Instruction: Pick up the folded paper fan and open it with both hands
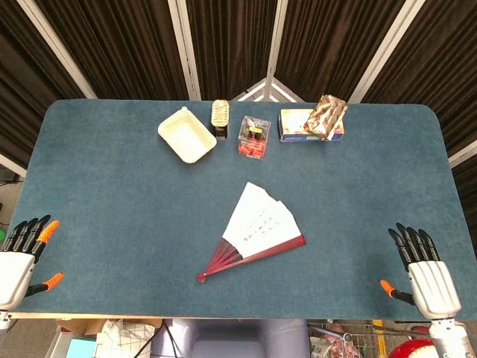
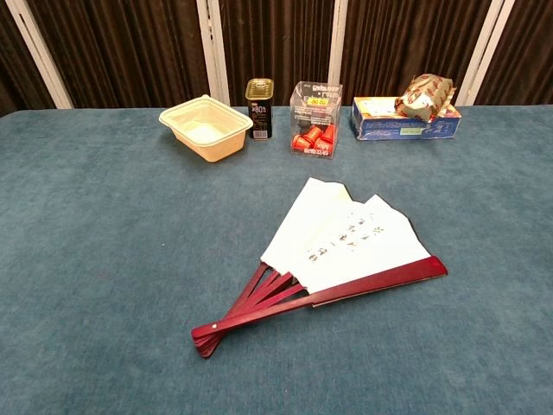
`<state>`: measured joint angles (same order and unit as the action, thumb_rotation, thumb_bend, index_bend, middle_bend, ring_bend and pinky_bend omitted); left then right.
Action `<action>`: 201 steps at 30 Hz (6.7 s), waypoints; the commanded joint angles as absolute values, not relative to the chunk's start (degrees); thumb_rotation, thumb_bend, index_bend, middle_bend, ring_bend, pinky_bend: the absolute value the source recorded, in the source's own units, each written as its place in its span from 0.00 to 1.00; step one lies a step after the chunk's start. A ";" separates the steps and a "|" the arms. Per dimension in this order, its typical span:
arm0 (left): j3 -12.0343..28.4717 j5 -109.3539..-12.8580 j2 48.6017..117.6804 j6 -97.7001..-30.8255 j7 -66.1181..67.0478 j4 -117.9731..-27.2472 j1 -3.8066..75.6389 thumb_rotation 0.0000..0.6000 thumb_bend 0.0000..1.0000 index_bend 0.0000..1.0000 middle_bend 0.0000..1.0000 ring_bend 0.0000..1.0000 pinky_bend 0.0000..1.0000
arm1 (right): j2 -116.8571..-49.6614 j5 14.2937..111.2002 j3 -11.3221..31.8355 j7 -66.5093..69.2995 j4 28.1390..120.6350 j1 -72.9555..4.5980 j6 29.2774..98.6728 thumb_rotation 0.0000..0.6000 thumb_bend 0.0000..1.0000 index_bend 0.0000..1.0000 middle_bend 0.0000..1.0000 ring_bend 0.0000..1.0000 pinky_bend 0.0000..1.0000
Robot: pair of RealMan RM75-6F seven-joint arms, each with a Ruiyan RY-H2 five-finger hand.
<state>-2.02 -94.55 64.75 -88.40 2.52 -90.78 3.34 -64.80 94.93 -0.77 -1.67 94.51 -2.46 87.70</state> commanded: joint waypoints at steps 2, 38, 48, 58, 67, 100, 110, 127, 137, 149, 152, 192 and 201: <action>-2.00 -94.54 64.74 -88.46 2.56 -90.80 3.32 1.00 0.00 0.00 0.00 0.00 0.00 | -64.66 94.86 -0.89 -1.68 94.67 -2.54 87.38 1.00 0.18 0.00 0.00 0.00 0.00; -1.79 -94.56 65.28 -88.44 3.58 -90.79 3.50 1.00 0.00 0.00 0.00 0.00 0.00 | -84.29 106.47 -2.94 3.34 83.23 -13.15 77.12 1.00 0.18 0.31 0.08 0.00 0.00; -1.88 -94.62 65.25 -88.07 3.20 -90.65 3.71 1.00 0.00 0.00 0.00 0.00 0.00 | -93.50 104.61 -2.28 3.33 78.17 -14.22 76.00 1.00 0.18 0.41 0.12 0.01 0.00; -1.90 -94.37 65.15 -87.78 3.10 -90.83 3.78 1.00 0.00 0.00 0.00 0.00 0.00 | -99.76 102.37 -0.86 1.53 73.36 -15.82 74.52 1.00 0.18 0.41 0.12 0.01 0.00; -1.95 -94.14 65.02 -87.43 2.92 -91.11 3.88 1.00 0.00 0.00 0.00 0.00 0.00 | -103.74 101.11 -0.32 1.44 69.81 -17.14 73.87 1.00 0.22 0.41 0.12 0.01 0.00; -1.63 -92.34 64.51 -85.85 2.60 -92.03 4.35 1.00 0.00 0.00 0.00 0.00 0.00 | -117.13 97.86 0.96 1.03 60.97 -22.47 72.46 1.00 0.24 0.46 0.14 0.01 0.00; -1.65 -92.20 64.33 -85.74 2.13 -92.08 4.38 1.00 0.00 0.00 0.00 0.00 0.00 | -119.96 97.12 1.61 0.66 58.80 -23.80 72.17 1.00 0.27 0.47 0.14 0.01 0.00; -1.64 -91.95 64.05 -85.49 1.38 -92.00 4.47 1.00 0.00 0.00 0.00 0.00 0.00 | -121.92 96.40 1.25 -0.21 57.18 -25.12 71.67 1.00 0.52 0.61 0.20 0.02 0.00; -1.74 -92.08 64.03 -85.68 1.72 -92.15 4.35 1.00 0.00 0.00 0.00 0.00 0.00 | -117.95 97.02 5.26 -3.37 63.30 -28.43 72.59 1.00 0.54 0.63 0.21 0.02 0.00; -1.70 -92.86 64.26 -86.46 2.72 -92.50 4.25 1.00 0.00 0.00 0.00 0.00 0.00 | -107.61 94.36 13.77 -11.68 78.46 -32.52 70.38 1.00 0.54 0.65 0.21 0.02 0.00; -1.65 -93.22 64.39 -86.79 2.98 -92.53 4.25 1.00 0.00 0.00 0.00 0.00 0.00 | -105.05 92.77 16.39 -13.48 82.04 -33.42 69.58 1.00 0.54 0.65 0.21 0.02 0.00; 13.87 -80.73 84.96 -67.79 26.19 -97.04 28.88 1.00 0.23 0.23 0.04 0.00 0.08 | -98.44 75.12 30.89 -32.79 94.06 -46.68 66.48 1.00 0.55 0.66 0.21 0.02 0.00; 15.93 -77.69 92.92 -66.85 26.93 -92.41 33.08 1.00 0.28 0.29 0.06 0.00 0.08 | -99.59 72.52 32.58 -35.20 94.93 -49.46 68.28 1.00 0.56 0.66 0.21 0.02 0.00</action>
<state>15.40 -78.39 91.48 -67.09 26.60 -93.55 32.06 -99.55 72.77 32.49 -35.00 94.73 -49.26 68.07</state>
